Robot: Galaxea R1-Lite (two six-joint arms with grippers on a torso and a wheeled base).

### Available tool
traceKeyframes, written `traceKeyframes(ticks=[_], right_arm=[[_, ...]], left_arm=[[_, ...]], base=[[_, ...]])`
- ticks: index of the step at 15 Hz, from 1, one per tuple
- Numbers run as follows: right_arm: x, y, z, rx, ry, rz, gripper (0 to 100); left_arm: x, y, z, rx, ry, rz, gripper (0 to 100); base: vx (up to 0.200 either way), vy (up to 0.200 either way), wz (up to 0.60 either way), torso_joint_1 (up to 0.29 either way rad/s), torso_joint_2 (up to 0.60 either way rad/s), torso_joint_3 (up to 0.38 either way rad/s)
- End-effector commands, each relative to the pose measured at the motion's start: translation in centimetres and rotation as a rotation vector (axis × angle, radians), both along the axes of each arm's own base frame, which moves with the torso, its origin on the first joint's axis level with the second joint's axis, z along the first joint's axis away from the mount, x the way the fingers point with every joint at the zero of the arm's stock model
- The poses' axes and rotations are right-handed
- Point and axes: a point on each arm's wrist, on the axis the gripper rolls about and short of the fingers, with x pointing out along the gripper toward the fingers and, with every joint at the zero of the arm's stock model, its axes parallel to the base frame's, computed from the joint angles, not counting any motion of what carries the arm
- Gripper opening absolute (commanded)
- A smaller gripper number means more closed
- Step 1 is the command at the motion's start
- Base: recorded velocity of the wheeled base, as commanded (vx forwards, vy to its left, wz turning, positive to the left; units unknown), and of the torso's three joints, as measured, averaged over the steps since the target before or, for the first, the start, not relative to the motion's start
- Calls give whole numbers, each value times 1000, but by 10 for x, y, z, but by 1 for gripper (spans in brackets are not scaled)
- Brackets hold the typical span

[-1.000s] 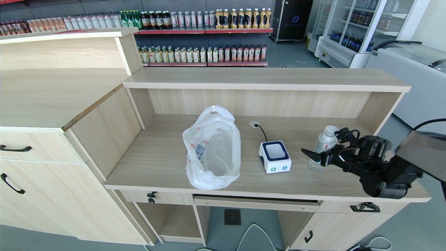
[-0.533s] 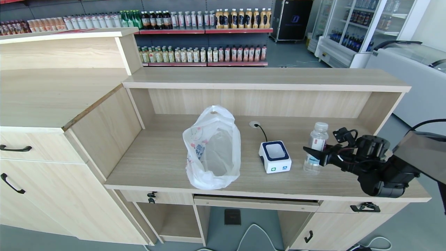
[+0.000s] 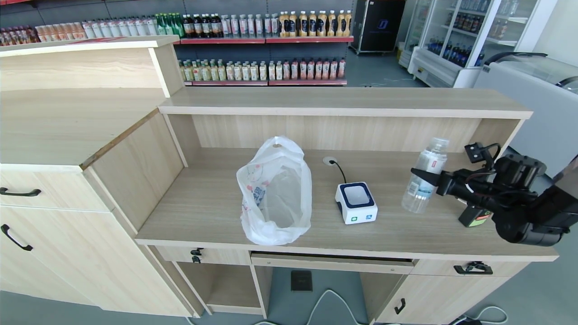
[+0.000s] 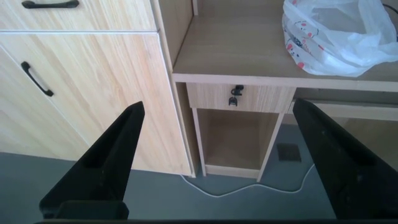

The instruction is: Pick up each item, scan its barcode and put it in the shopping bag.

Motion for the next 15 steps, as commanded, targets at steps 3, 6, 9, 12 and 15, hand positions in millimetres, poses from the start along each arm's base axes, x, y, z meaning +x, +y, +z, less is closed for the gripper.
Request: traceKeyframes(ticks=[3, 6, 9, 12, 15], right_arm=[[-54, 9, 131, 167, -145, 103, 0], [-99, 24, 178, 258, -161, 175, 0], [-178, 47, 197, 311, -97, 339, 0], [-206, 57, 204, 327, -90, 420, 0], [-240, 75, 215, 369, -60, 558, 0]], left_arm=[[0, 0, 0, 0, 0, 1, 100], [0, 0, 0, 0, 0, 1, 100], [0, 0, 0, 0, 0, 1, 100], [0, 0, 0, 0, 0, 1, 100], [0, 0, 0, 0, 0, 1, 100]], base=[[0, 0, 0, 0, 0, 0], [0, 0, 0, 0, 0, 0], [0, 0, 0, 0, 0, 0], [0, 0, 0, 0, 0, 0], [0, 0, 0, 0, 0, 0]])
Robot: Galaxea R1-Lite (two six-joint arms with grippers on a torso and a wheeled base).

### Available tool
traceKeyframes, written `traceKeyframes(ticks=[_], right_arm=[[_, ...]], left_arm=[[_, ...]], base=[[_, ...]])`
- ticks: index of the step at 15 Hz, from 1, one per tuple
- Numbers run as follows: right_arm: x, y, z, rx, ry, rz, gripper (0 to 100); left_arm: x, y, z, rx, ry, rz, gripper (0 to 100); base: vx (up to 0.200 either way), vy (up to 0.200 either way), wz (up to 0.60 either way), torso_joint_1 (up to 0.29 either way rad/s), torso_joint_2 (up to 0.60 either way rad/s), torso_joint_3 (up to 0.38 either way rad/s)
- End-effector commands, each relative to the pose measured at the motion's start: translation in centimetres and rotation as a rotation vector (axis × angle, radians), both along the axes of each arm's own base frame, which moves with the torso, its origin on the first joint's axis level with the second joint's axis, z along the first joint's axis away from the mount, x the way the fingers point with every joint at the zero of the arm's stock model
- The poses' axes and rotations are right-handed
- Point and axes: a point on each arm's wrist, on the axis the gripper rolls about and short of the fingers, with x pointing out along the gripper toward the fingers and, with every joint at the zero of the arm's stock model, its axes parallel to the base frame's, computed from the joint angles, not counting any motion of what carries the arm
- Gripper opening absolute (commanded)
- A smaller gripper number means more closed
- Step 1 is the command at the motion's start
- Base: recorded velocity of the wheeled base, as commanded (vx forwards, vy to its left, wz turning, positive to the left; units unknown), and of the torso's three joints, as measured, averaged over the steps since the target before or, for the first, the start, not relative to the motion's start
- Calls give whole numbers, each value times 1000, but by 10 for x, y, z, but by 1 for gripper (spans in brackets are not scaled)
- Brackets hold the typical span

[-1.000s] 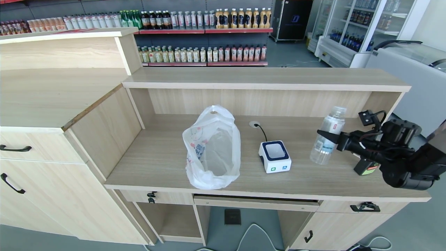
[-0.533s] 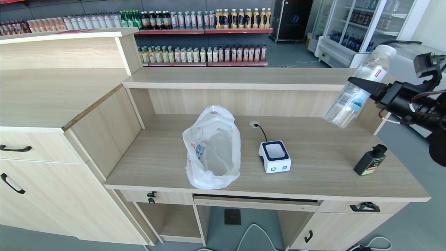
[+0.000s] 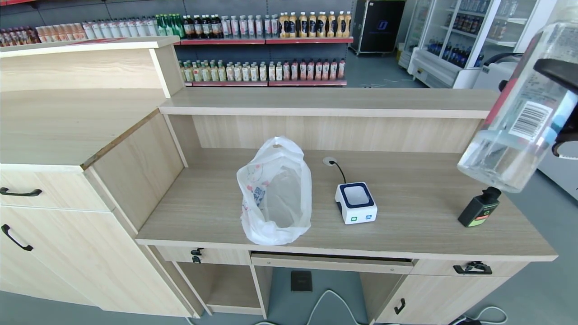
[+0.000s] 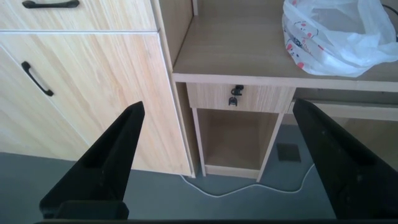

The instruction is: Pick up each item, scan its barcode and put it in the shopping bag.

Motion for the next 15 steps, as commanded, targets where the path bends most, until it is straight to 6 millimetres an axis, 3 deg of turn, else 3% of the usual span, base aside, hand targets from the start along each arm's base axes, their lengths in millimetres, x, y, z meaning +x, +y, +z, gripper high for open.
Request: traceKeyframes(ticks=[1, 6, 15], right_arm=[[-32, 9, 9, -11, -55, 65, 0], [-41, 20, 1, -38, -14, 184, 0], [-62, 35, 10, -106, -85, 401, 0]], left_arm=[[0, 0, 0, 0, 0, 1, 100], [0, 0, 0, 0, 0, 1, 100], [0, 0, 0, 0, 0, 1, 100]], base=[[0, 0, 0, 0, 0, 0], [0, 0, 0, 0, 0, 0], [0, 0, 0, 0, 0, 0]])
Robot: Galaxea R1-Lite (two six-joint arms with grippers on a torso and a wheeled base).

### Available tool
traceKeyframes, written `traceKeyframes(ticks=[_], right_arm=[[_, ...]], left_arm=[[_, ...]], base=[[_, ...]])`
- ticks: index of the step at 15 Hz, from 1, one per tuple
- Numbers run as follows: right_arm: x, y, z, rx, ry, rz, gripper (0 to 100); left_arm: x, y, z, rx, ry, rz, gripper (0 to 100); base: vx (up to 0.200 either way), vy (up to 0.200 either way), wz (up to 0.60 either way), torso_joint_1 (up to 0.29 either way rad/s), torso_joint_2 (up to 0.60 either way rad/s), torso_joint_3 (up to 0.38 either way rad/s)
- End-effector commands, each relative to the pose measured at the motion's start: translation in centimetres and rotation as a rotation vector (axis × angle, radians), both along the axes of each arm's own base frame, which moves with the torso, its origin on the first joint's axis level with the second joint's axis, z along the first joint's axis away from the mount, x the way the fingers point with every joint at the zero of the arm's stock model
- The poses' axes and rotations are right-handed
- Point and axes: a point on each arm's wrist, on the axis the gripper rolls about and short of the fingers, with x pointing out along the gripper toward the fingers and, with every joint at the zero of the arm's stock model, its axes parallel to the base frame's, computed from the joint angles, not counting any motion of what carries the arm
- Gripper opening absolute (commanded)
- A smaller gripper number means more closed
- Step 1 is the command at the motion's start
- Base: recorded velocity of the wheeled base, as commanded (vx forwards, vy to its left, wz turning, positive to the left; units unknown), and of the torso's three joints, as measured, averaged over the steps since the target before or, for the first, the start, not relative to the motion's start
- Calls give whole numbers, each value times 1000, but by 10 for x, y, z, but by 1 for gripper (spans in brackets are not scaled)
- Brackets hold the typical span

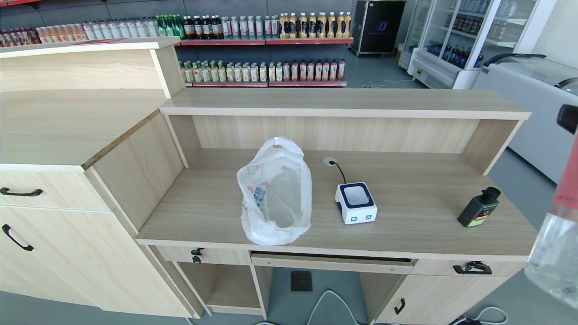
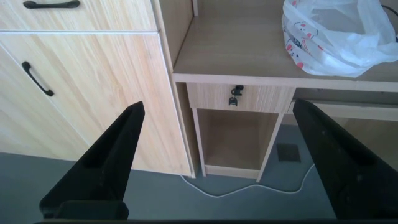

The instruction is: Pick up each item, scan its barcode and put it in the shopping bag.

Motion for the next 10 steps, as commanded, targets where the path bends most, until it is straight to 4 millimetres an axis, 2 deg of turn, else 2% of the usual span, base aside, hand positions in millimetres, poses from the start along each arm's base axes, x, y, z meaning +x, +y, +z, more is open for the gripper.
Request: traceKeyframes(ticks=[1, 4, 7, 10], right_arm=[[0, 2, -1, -6, -9, 20, 0], [-2, 4, -3, -8, -5, 37, 0], [-13, 5, -5, -8, -13, 62, 0], [-12, 5, -5, -6, -18, 59, 0]], left_arm=[[0, 0, 0, 0, 0, 1, 100], [0, 0, 0, 0, 0, 1, 100], [0, 0, 0, 0, 0, 1, 100], [0, 0, 0, 0, 0, 1, 100]], base=[[0, 0, 0, 0, 0, 0], [0, 0, 0, 0, 0, 0], [0, 0, 0, 0, 0, 0], [0, 0, 0, 0, 0, 0]])
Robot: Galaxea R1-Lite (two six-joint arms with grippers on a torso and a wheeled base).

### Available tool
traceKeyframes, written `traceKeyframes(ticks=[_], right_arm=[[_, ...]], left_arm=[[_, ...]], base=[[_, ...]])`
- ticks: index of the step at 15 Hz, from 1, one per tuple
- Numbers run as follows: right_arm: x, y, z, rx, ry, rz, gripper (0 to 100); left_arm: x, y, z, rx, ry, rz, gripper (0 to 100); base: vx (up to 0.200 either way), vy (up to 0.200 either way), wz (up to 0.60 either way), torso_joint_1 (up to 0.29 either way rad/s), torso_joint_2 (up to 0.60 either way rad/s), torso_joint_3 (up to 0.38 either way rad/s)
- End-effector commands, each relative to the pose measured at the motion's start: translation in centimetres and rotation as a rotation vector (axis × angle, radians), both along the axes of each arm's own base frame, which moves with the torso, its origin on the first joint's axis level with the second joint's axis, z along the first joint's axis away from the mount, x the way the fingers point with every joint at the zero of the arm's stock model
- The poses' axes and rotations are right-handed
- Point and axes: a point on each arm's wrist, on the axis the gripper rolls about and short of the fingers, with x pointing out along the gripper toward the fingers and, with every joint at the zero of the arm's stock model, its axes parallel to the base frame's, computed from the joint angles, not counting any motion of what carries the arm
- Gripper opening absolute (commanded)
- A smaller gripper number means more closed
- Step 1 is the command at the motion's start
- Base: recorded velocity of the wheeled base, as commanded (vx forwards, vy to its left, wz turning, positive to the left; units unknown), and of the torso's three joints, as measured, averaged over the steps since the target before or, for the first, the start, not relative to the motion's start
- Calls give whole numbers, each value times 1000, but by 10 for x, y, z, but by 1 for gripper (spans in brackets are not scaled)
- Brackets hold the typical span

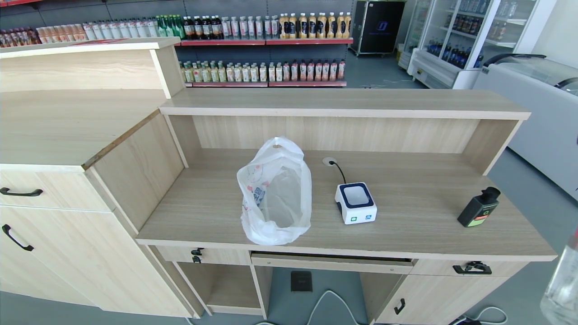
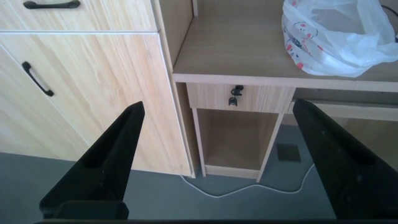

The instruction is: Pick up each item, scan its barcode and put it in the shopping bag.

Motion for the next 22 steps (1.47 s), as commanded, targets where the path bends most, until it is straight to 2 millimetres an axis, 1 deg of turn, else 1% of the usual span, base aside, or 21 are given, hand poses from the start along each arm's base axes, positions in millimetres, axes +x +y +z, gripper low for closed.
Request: traceKeyframes(ticks=[1, 4, 6, 7, 9, 11, 13, 14, 15, 17, 19, 20, 21, 22], right_arm=[[1, 0, 0, 1, -6, -6, 0], [-2, -3, -3, 0, 0, -29, 0], [3, -15, -3, 11, -5, -134, 0], [11, -24, -5, 36, 12, -236, 0], [28, -48, -10, 50, -1, -442, 0], [45, -68, -26, 3, -39, -585, 0], [54, -73, -32, -43, -68, -644, 0], [55, -74, -33, -46, -64, -653, 0], [63, -81, -36, -63, 8, -786, 0], [71, -84, -41, -139, -12, -907, 0], [81, -87, -53, -284, 19, -1225, 0], [91, -90, -60, -388, 53, -1445, 0], [98, -90, -60, -420, 81, -1605, 0], [105, -84, -55, -410, 59, -1630, 0]], left_arm=[[0, 0, 0, 0, 0, 1, 100], [0, 0, 0, 0, 0, 1, 100], [0, 0, 0, 0, 0, 1, 100], [0, 0, 0, 0, 0, 1, 100], [0, 0, 0, 0, 0, 1, 100], [0, 0, 0, 0, 0, 1, 100], [0, 0, 0, 0, 0, 1, 100], [0, 0, 0, 0, 0, 1, 100], [0, 0, 0, 0, 0, 1, 100], [0, 0, 0, 0, 0, 1, 100], [0, 0, 0, 0, 0, 1, 100], [0, 0, 0, 0, 0, 1, 100], [0, 0, 0, 0, 0, 1, 100], [0, 0, 0, 0, 0, 1, 100]], base=[[0, 0, 0, 0, 0, 0], [0, 0, 0, 0, 0, 0], [0, 0, 0, 0, 0, 0], [0, 0, 0, 0, 0, 0], [0, 0, 0, 0, 0, 0], [0, 0, 0, 0, 0, 0], [0, 0, 0, 0, 0, 0], [0, 0, 0, 0, 0, 0], [0, 0, 0, 0, 0, 0], [0, 0, 0, 0, 0, 0], [0, 0, 0, 0, 0, 0], [0, 0, 0, 0, 0, 0], [0, 0, 0, 0, 0, 0], [0, 0, 0, 0, 0, 0]])
